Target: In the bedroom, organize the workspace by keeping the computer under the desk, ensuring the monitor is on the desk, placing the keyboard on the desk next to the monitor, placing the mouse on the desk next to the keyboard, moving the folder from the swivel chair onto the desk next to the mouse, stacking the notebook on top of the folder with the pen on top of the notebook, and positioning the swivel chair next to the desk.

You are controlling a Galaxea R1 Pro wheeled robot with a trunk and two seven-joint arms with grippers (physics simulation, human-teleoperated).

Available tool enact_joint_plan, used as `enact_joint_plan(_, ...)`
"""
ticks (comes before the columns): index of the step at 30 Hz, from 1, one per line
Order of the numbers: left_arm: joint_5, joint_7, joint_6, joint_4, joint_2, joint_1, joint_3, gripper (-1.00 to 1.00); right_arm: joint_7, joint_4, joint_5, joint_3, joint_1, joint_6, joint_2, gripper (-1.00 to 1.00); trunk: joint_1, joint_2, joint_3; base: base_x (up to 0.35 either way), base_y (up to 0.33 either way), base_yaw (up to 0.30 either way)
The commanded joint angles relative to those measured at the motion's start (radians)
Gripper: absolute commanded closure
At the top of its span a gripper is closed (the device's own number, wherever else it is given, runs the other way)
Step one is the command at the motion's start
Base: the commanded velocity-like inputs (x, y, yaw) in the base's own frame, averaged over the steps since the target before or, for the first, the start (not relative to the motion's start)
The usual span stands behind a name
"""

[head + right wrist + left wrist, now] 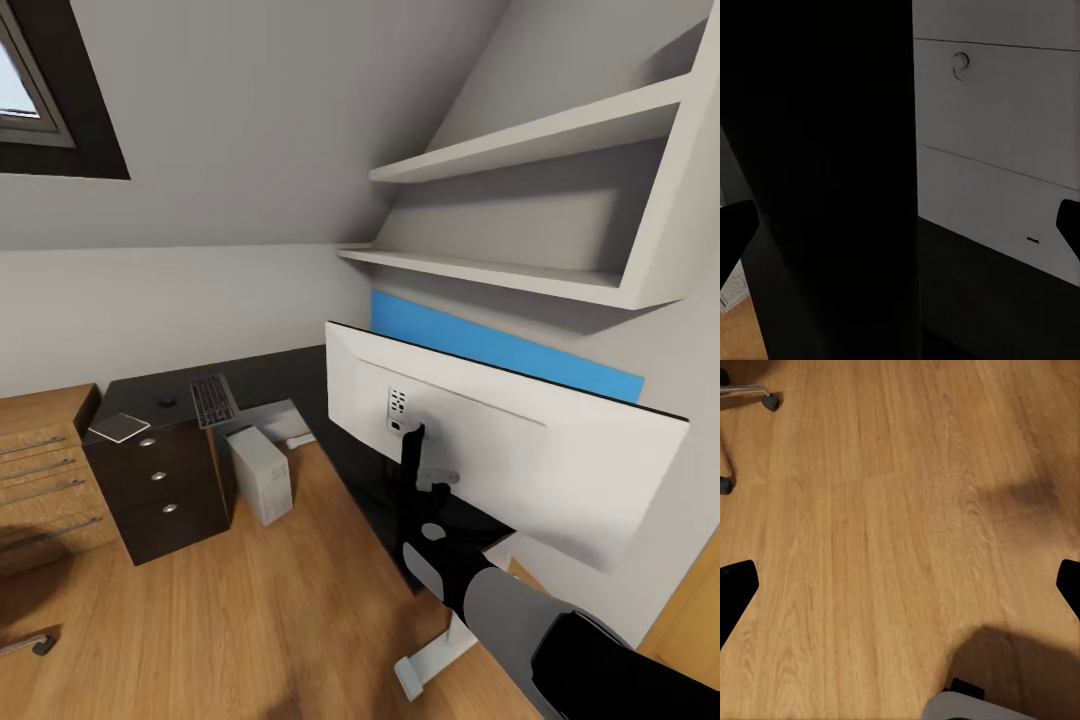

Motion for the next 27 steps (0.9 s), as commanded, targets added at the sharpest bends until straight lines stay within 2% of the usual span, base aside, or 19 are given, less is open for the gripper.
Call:
enact_joint_plan(1,0.007,0.003,-0.001,-0.002,0.000,0.001,-0.008,-1.00,-0.004,0.001,-0.009,0.009,-0.001,-0.004,0.000,-1.00,0.000,-0.001,-0.001,0.000,0.121,0.000)
enact_joint_plan(9,0.008,0.003,-0.001,-0.002,0.000,0.001,-0.007,-1.00,-0.004,0.001,-0.009,0.009,-0.001,-0.004,0.000,-1.00,0.000,-0.001,-0.001,0.000,0.146,0.000)
enact_joint_plan(27,0.009,0.005,-0.001,-0.002,0.000,0.001,-0.007,-1.00,-0.004,0.001,-0.009,0.009,-0.001,-0.004,0.000,-1.00,0.000,-0.001,-0.001,-0.006,0.011,0.000)
